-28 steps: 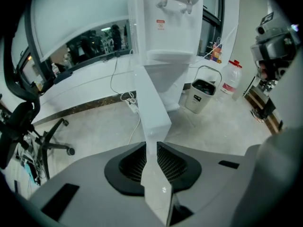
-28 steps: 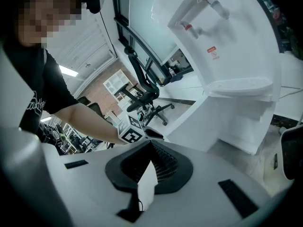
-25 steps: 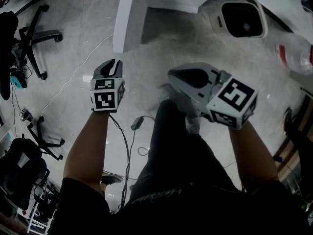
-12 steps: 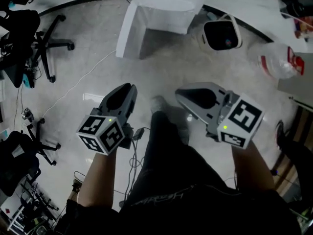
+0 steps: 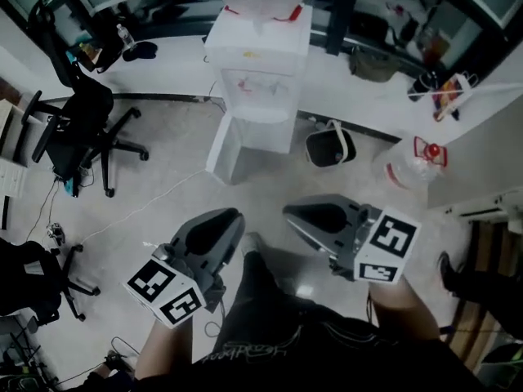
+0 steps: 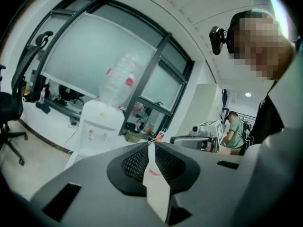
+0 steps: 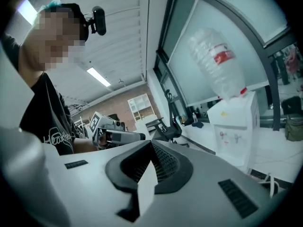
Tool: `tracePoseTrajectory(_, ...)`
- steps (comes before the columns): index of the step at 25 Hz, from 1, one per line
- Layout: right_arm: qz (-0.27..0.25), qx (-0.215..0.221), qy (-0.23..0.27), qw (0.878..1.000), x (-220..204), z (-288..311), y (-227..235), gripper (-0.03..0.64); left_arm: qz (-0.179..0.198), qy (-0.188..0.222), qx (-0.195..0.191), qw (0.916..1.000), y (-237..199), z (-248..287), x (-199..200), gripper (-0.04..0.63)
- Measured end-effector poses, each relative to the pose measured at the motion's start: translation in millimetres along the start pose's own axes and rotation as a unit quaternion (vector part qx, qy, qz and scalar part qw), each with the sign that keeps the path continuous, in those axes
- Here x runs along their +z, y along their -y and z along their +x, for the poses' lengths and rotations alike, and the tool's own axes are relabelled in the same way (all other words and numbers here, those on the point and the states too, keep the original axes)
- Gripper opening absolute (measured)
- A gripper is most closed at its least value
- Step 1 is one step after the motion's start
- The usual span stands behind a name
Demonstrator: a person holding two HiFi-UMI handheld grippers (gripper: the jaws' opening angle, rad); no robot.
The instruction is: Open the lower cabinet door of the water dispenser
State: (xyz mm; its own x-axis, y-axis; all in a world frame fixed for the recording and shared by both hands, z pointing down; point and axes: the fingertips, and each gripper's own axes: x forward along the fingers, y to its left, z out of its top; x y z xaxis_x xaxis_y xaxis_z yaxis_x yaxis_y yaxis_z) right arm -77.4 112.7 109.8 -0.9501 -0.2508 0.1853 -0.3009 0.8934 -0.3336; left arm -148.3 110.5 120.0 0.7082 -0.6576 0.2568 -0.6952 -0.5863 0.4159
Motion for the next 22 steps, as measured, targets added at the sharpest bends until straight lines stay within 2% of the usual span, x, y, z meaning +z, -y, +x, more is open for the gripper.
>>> tracePoseTrajectory(4, -0.004, 0.013, 0.035, 0.999, 47, -37, -40, 0.012, 0.033, 0.033, -0.021, 0.9987, 63, -22, 40, 0.035)
tracePoseTrajectory(7, 0.002, 0.026, 0.061, 0.998, 75, -57, -66, 0.012, 0.044, 0.053, -0.024, 0.9974, 96, -40, 67, 0.023)
tracePoseTrajectory(10, -0.018, 0.029, 0.070, 0.997, 94, -77, -86, 0.012, 0.061, 0.073, -0.029, 0.9950, 126, -57, 87, 0.018)
tracePoseTrajectory(16, -0.042, 0.018, 0.103, 0.994, 126, -105, -114, 0.012, 0.101, 0.085, -0.040, 0.9904, 169, -69, 112, 0.016)
tracePoseTrajectory(22, -0.057, 0.017, 0.114, 0.992, 136, -118, -133, 0.012, 0.138, 0.093, -0.047, 0.9850, 198, -70, 127, 0.016)
